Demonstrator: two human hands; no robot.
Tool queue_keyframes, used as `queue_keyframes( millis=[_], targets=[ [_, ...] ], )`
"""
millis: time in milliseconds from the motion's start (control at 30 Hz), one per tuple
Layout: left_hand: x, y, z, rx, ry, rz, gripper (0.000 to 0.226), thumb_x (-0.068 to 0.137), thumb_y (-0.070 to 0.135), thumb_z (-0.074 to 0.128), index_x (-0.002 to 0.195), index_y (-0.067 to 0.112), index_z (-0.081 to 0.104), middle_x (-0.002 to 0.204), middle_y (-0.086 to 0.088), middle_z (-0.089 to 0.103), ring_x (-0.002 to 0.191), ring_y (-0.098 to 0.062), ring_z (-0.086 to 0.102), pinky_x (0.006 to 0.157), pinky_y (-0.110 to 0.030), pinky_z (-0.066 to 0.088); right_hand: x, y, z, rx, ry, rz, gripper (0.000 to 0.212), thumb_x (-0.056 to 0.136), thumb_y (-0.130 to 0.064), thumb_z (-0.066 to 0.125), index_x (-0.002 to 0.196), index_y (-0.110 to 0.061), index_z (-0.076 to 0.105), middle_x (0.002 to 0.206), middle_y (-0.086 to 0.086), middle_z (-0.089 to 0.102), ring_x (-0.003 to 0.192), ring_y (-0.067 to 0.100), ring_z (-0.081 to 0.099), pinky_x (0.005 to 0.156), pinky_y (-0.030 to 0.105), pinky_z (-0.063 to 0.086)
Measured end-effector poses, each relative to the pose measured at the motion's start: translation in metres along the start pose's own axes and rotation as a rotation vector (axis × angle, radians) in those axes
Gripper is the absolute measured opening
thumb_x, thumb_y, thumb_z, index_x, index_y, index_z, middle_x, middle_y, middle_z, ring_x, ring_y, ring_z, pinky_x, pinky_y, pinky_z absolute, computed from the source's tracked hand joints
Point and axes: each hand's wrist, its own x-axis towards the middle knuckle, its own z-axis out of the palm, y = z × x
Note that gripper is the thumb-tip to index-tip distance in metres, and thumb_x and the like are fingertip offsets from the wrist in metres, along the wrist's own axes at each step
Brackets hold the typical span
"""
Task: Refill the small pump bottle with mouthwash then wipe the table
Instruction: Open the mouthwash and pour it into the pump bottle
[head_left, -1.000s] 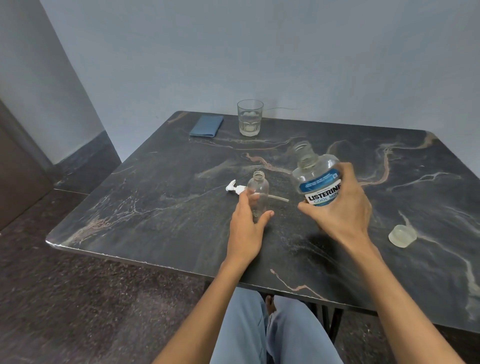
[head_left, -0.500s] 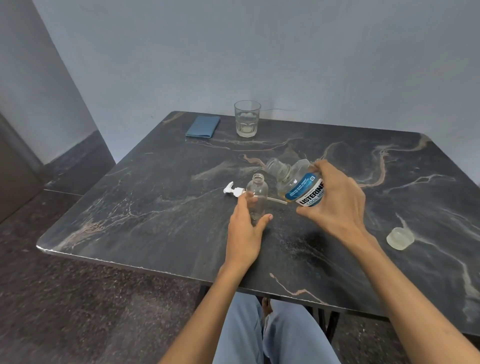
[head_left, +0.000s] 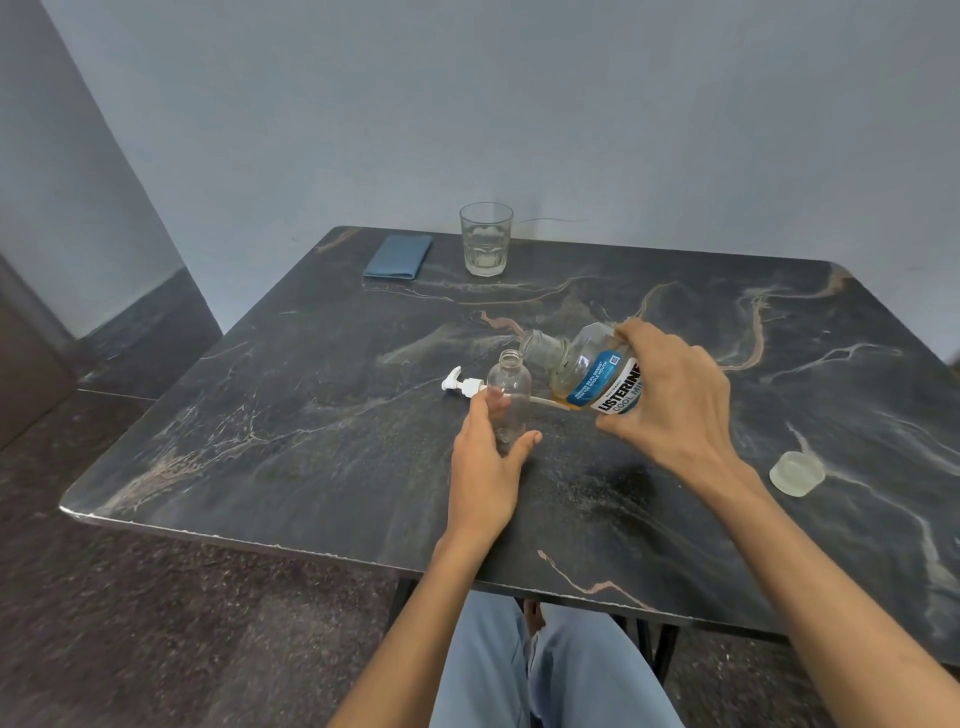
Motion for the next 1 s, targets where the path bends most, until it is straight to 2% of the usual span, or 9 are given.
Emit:
queue_keyframes(
  millis=[400, 567, 733, 1000],
  targets=[
    [0.0, 0.003, -0.001, -0.005, -0.005, -0.009, 0.05, 0.081, 0.017, 0.072, 0.124, 0.015, 0.047, 0.124, 0.004, 0.058, 0.115, -0.011, 0.054, 0.099, -0.039, 0.045, 0.004, -0.001, -0.004, -0.015, -0.024, -0.032, 0.072, 0.035, -0.026, 0.089, 0.097, -0.016, 0.052, 0.075, 0.001, 0.06, 0.059, 0.022, 0.052, 0.059, 0.029, 0.036],
    [0.0, 0.002, -0.001, -0.003, -0.007, -0.011, 0.049, 0.081, 0.017, 0.072, 0.123, 0.017, 0.047, 0.125, 0.004, 0.058, 0.116, -0.011, 0.053, 0.102, -0.036, 0.044, 0.007, 0.0, -0.009, -0.031, -0.041, -0.06, 0.066, 0.04, -0.024, 0.086, 0.097, -0.015, 0.053, 0.077, 0.0, 0.059, 0.06, 0.019, 0.045, 0.059, 0.028, 0.03],
    [0.0, 0.002, -0.001, -0.002, -0.012, -0.011, 0.049, 0.081, 0.017, 0.072, 0.123, 0.017, 0.047, 0.125, 0.004, 0.058, 0.117, -0.011, 0.053, 0.102, -0.035, 0.043, 0.011, 0.002, -0.014, -0.084, -0.069, -0.099, 0.066, 0.044, -0.026, 0.086, 0.101, -0.015, 0.053, 0.083, 0.001, 0.06, 0.066, 0.023, 0.051, 0.061, 0.029, 0.031],
    [0.001, 0.001, 0.0, 0.0, -0.022, -0.014, 0.052, 0.08, 0.018, 0.072, 0.125, 0.018, 0.046, 0.126, 0.004, 0.057, 0.118, -0.01, 0.053, 0.102, -0.029, 0.042, 0.013, 0.002, -0.016, -0.098, -0.087, -0.105, 0.065, 0.045, -0.026, 0.085, 0.1, -0.016, 0.053, 0.082, 0.0, 0.06, 0.065, 0.019, 0.047, 0.061, 0.028, 0.028]
  ],
)
